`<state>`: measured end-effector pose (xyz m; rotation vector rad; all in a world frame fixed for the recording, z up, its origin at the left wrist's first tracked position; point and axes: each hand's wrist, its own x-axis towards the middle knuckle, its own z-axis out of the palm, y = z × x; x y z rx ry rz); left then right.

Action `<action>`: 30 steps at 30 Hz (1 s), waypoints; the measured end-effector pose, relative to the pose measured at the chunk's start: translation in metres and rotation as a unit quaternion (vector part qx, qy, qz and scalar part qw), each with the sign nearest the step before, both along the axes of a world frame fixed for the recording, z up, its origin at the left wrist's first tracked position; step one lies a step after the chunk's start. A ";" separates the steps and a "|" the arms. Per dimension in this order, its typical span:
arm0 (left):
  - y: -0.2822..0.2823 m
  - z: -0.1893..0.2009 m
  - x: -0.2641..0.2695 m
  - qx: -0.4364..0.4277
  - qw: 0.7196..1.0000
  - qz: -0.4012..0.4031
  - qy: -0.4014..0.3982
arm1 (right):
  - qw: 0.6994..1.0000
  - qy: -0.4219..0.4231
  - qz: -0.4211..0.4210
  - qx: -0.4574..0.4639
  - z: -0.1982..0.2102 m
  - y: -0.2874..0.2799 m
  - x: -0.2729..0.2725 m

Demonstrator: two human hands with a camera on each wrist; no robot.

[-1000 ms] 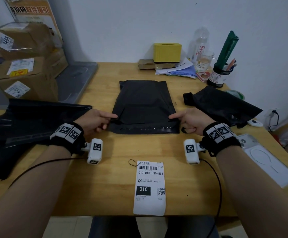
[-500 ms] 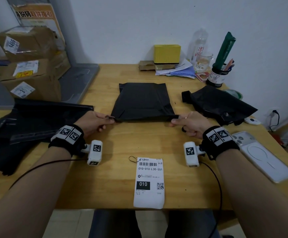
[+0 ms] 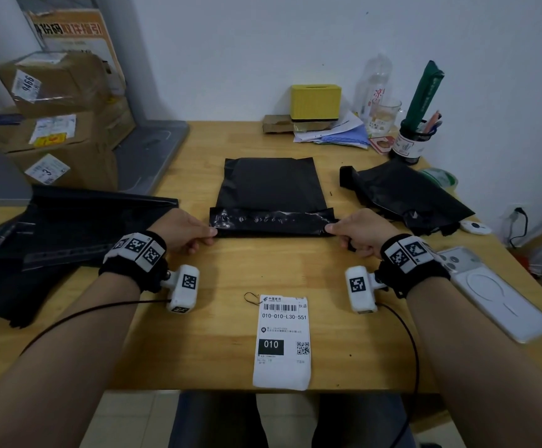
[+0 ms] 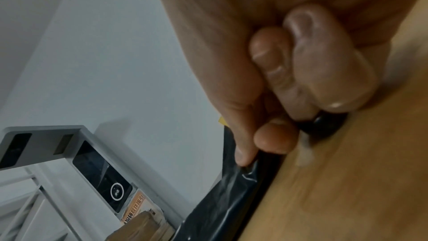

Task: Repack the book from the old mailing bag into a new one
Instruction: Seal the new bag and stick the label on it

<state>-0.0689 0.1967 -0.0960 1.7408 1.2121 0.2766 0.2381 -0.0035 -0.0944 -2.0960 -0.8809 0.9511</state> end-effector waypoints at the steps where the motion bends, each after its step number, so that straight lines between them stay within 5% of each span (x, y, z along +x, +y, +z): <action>1: 0.000 0.001 0.000 0.000 1.000 0.003 0.005 | 1.000 -0.006 0.004 -0.007 0.000 0.000 0.000; 22: 0.003 0.013 0.002 0.035 0.976 -0.018 0.213 | 0.992 -0.061 0.035 -0.108 0.016 0.002 -0.006; 30: 0.012 0.021 0.011 -0.013 0.951 -0.033 0.307 | 0.985 -0.103 0.041 -0.135 0.023 0.004 -0.013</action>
